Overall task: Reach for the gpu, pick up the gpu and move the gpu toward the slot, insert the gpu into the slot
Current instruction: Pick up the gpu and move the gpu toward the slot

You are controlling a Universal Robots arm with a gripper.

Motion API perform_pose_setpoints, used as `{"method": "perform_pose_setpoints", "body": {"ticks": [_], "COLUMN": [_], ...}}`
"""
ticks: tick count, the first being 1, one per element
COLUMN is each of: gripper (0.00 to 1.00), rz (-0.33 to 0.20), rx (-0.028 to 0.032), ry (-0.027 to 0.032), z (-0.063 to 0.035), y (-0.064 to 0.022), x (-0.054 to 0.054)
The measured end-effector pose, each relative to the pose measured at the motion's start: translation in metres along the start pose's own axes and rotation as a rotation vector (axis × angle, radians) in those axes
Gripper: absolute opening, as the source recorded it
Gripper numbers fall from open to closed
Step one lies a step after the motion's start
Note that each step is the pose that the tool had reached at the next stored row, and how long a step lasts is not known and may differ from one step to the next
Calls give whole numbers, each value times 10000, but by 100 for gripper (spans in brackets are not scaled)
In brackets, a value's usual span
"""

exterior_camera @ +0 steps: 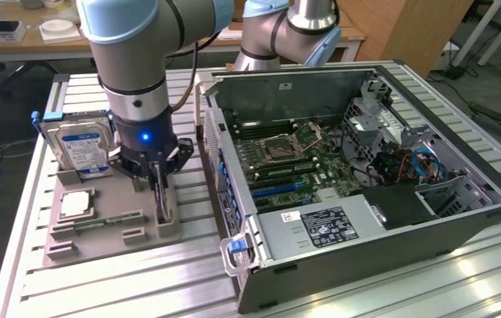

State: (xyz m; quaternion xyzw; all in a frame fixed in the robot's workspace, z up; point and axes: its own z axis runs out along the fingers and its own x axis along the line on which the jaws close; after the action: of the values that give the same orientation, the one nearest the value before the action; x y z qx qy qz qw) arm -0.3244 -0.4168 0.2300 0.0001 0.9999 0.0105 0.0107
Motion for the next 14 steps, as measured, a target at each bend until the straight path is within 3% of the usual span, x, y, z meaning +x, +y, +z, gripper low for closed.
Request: {"method": "perform_pose_setpoints", "body": {"ticks": [14], "gripper": [27], "rz": [0], "rx": [1], "ry": [0], "z": [-282], "y": [6], "x": [-6]}}
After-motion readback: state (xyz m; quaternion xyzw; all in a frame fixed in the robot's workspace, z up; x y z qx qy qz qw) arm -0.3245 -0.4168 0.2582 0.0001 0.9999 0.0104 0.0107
